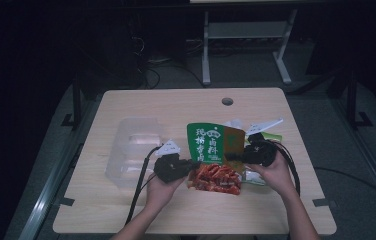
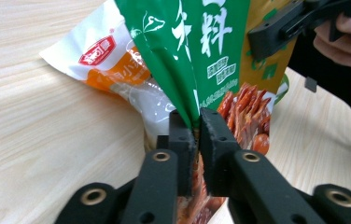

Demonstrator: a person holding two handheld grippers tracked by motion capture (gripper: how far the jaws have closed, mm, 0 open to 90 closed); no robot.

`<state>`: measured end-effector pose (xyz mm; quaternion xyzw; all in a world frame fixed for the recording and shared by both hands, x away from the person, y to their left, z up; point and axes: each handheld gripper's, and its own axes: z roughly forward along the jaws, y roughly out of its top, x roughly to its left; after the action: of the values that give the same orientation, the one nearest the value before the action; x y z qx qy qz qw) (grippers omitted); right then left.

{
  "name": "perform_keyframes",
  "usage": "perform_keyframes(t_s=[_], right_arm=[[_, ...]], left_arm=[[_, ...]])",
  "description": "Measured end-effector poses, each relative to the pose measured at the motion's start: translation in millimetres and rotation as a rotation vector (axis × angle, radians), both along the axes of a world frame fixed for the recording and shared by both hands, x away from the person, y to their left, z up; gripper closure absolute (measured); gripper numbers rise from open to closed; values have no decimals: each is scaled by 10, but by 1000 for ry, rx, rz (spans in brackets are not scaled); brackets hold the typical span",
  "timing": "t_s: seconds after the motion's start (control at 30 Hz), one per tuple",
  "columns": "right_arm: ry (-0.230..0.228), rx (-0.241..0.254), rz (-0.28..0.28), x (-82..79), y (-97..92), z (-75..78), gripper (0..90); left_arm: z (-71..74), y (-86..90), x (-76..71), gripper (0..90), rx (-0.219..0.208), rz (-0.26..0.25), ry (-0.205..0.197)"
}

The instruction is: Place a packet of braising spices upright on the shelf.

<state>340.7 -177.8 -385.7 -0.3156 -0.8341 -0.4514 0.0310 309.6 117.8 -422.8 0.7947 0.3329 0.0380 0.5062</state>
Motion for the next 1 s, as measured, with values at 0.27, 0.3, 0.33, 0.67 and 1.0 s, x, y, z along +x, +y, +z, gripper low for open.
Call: perform_keyframes(t_s=[0.27, 0.3, 0.33, 0.67, 1.0], right_arm=[[-31, 29, 45, -108, 61, 110, 896], [-37, 25, 46, -121, 68, 124, 896], [-41, 24, 48, -136, 79, 142, 896], [-102, 12, 54, -230, 166, 344, 897], [-126, 38, 54, -159, 319, 569, 897]], left_arm=[[45, 52, -173, 539, 57, -20, -30], [45, 52, -173, 516, 57, -20, -30], [43, 73, -217, 488, 68, -23, -39], [21, 202, -428, 313, 102, -43, -71], [-1, 377, -559, 267, 106, -50, -93]])
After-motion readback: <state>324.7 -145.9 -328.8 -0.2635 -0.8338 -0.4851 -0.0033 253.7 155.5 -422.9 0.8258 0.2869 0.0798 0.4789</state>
